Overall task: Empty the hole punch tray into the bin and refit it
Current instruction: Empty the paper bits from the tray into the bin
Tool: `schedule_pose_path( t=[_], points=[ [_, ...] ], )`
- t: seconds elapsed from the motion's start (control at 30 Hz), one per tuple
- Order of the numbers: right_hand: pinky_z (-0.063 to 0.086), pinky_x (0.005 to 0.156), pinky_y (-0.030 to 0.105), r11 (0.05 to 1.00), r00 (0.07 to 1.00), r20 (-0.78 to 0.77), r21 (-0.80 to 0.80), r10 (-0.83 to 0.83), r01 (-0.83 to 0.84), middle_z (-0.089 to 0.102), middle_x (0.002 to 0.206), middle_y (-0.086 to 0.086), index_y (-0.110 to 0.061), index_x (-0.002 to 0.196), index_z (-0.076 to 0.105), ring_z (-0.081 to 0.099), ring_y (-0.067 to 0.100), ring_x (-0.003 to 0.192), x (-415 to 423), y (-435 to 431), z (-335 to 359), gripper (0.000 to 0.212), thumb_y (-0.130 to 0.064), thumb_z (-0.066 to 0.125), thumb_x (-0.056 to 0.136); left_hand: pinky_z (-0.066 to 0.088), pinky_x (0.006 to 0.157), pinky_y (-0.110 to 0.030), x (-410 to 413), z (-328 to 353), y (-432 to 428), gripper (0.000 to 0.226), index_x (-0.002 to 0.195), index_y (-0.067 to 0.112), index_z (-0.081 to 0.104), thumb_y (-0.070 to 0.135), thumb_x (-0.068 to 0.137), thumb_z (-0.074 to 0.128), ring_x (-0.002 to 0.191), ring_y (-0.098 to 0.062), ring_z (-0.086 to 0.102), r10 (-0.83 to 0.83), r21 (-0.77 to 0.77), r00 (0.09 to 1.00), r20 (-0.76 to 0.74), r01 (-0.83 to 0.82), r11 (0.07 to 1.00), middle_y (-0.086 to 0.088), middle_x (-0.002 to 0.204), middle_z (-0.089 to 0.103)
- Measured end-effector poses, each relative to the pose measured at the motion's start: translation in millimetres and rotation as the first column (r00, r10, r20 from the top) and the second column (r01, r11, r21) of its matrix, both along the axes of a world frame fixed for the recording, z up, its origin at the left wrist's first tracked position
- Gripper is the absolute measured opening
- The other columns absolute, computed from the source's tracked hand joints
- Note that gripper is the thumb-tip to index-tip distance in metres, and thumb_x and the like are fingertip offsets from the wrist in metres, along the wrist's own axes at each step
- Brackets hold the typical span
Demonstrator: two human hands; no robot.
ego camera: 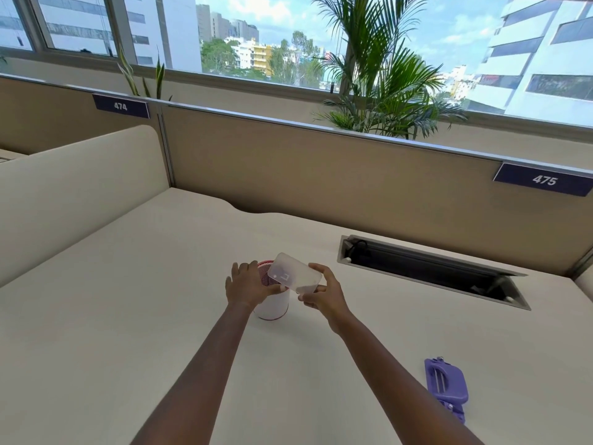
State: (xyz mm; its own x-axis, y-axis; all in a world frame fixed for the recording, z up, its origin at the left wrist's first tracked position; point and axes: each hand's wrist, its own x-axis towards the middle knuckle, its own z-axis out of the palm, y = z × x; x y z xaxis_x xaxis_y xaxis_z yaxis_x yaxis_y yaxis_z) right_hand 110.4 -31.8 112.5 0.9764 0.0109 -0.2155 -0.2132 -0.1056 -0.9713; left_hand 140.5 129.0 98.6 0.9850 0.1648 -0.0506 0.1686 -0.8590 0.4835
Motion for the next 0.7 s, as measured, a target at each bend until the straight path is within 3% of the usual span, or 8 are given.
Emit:
schedule_pose_path(
  t=[0.1,0.2,0.37,0.53,0.7],
  points=[
    [0.051,0.073,0.028,1.0,1.0,0.004,0.013,-0.012,0.012,0.058,0.099,0.021,-0.014,0.131,0.041,0.057,0.029,0.09,-0.1,0.4,0.5,0.07,0.02,0.056,0.072,0.038,0.101,-0.04,-6.8,2.3,-4.3,0.056,0.131,0.013,0.049,0.035,0.082,0.065,0.133,-0.027,0.035,0.102,-0.192,0.968,0.229,-0.057,0.98,-0.013,0.133,0.052],
    [0.051,0.08,0.034,1.0,1.0,0.009,0.024,-0.012,0.012,0.059,0.102,0.024,-0.013,0.133,0.04,0.057,0.031,0.092,-2.0,2.7,0.6,0.071,0.02,0.057,0.072,0.045,0.089,-0.037,-11.7,6.5,-9.2,0.028,0.111,0.012,0.066,0.021,0.086,0.061,0.118,-0.026,0.048,0.168,-0.206,0.911,0.377,-0.095,0.974,-0.011,0.117,0.065],
    [0.051,0.085,0.038,1.0,0.999,0.032,0.026,-0.011,0.01,0.058,0.12,0.03,-0.013,0.133,0.039,0.06,0.037,0.103,-3.4,8.3,2.3,0.072,0.02,0.056,0.072,0.047,0.084,-0.034,-11.9,7.0,-14.2,0.026,0.104,0.011,0.072,0.02,0.088,0.054,0.108,-0.024,0.056,0.15,-0.063,0.915,0.373,-0.136,0.989,-0.009,0.106,0.072],
    [0.052,0.092,0.045,1.0,0.999,0.049,-0.014,0.001,0.0,0.06,0.116,0.026,-0.015,0.132,0.04,0.06,0.04,0.107,-3.2,11.4,2.8,0.072,0.017,0.059,0.071,0.046,0.083,-0.034,-10.1,1.5,-16.6,0.028,0.102,0.009,0.072,0.023,0.089,0.052,0.102,-0.025,0.059,0.16,0.029,0.915,0.371,-0.184,0.983,-0.01,0.101,0.073],
    [0.051,0.094,0.05,0.999,0.997,0.075,-0.045,-0.003,0.006,0.06,0.108,0.017,-0.016,0.13,0.042,0.062,0.035,0.101,-4.8,10.6,0.8,0.069,0.016,0.059,0.072,0.045,0.084,-0.033,-8.2,0.9,-18.6,0.028,0.103,0.009,0.071,0.023,0.089,0.052,0.103,-0.025,0.059,0.168,0.013,0.921,0.35,-0.184,0.983,-0.011,0.103,0.073]
  ],
)
